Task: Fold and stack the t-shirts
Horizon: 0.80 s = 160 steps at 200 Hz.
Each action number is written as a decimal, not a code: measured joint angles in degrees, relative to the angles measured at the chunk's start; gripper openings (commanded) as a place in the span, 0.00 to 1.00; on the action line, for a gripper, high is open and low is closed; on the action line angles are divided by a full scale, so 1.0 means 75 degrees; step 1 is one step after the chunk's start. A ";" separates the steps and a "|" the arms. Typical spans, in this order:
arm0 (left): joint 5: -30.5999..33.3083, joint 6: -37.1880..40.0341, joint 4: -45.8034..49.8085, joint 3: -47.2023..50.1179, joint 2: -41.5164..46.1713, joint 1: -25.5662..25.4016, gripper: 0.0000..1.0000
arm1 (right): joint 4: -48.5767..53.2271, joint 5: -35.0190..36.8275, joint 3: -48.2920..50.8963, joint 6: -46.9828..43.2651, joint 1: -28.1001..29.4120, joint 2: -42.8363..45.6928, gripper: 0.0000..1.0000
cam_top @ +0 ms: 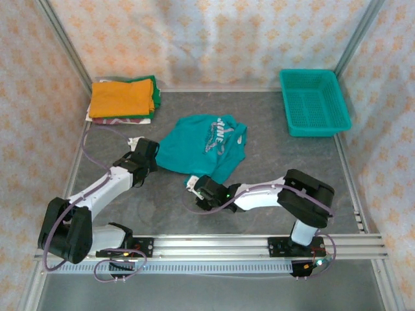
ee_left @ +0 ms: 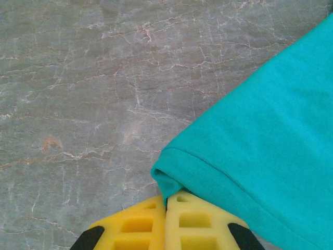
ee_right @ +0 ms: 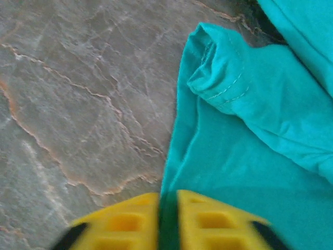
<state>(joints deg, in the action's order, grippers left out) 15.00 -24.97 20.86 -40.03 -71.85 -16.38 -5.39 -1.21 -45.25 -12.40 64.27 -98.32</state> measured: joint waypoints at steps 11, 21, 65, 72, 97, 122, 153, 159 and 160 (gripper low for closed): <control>0.0090 -0.0003 0.0076 -0.0009 0.0047 0.0000 0.00 | -0.0035 0.0204 -0.0006 0.0082 0.0041 -0.0012 0.00; 0.0201 0.0000 0.0140 -0.0017 0.0108 0.0000 0.00 | -0.0087 0.0498 -0.0003 0.0114 0.0041 -0.0015 0.00; 0.0688 0.0207 0.0364 -0.0187 0.0676 0.0006 0.00 | 0.0178 0.1682 0.0239 0.0251 -0.0306 0.0729 0.00; 0.0769 0.0283 0.0373 -0.0259 0.0796 0.0006 0.00 | 0.0236 0.1743 0.0280 0.0271 -0.0385 0.1102 0.00; 0.1236 0.0618 0.0379 -0.0530 0.1276 0.0006 0.00 | 0.0262 0.2104 0.0408 0.0306 -0.0644 0.2873 0.00; 0.1734 0.0979 0.0425 -0.0764 0.1769 0.0006 0.00 | 0.0335 0.2582 0.0431 0.0303 -0.0854 0.4540 0.00; 0.1990 0.1276 0.0627 -0.1099 0.2390 0.0006 0.00 | 0.0935 0.3112 0.0262 0.0239 -0.1043 0.5907 0.00; 0.1999 0.1341 0.0682 -0.1180 0.2518 0.0006 0.00 | 0.1137 0.3203 0.0131 0.0216 -0.1040 0.6067 0.00; 0.2005 0.1343 0.0694 -0.1207 0.2550 0.0006 0.00 | 0.1166 0.3223 0.0099 0.0210 -0.1043 0.6102 0.00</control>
<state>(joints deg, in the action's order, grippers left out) 30.04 -14.90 26.06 -49.08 -52.73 -16.34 3.36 22.96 -44.51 -10.83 56.45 -52.56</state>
